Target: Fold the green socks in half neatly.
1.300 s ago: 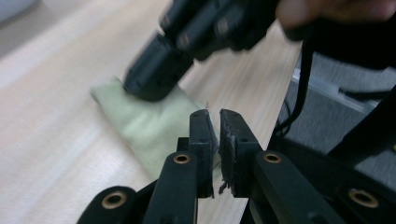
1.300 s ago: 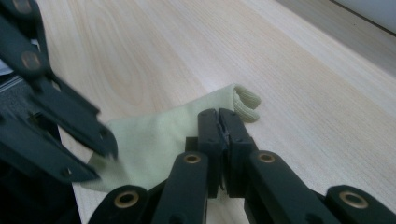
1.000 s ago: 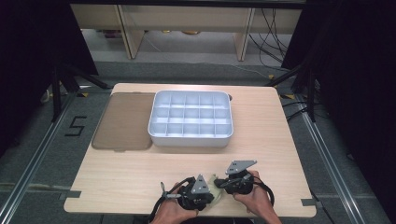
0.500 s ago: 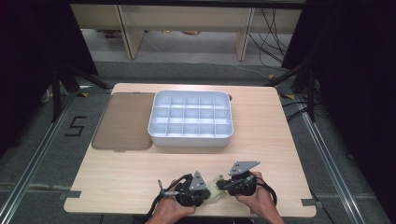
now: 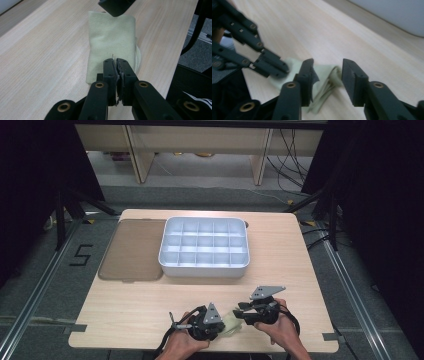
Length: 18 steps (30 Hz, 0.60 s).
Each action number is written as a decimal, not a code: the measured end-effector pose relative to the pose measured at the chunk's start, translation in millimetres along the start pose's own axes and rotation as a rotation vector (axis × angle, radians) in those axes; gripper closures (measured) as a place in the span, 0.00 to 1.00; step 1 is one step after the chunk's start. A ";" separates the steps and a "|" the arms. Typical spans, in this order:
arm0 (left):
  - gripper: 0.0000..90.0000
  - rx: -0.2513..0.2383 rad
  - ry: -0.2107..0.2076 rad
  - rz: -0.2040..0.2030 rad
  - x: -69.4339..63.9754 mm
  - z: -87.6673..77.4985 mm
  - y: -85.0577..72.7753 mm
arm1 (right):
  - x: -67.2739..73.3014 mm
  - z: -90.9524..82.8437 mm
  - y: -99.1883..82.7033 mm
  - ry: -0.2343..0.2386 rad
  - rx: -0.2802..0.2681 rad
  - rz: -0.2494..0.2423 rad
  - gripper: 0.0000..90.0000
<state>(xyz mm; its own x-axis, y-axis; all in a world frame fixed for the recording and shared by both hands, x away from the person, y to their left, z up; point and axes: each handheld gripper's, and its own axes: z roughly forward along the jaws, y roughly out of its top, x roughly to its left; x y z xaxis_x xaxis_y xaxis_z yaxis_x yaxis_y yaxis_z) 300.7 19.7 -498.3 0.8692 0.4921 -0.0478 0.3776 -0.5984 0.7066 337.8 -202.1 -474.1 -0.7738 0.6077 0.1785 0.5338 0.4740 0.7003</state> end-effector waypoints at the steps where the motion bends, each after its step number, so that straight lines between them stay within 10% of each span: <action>1: 0.94 0.002 0.001 0.004 0.0 -0.1 0.1 | -1.0 1.4 0.6 0.007 0.008 -0.004 0.65; 18: 0.94 0.000 0.011 0.002 -1.9 0.4 -0.3 | -3.9 20.0 -6.2 0.059 0.144 0.035 0.54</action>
<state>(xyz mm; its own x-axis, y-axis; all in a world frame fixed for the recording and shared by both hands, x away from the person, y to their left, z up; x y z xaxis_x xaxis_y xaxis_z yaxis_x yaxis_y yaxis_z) 299.1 18.7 -498.8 0.8665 0.4977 -0.0384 0.3756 -0.5993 0.7070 344.3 -194.7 -492.9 -0.7702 0.5892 0.2443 0.6009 0.5419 0.5875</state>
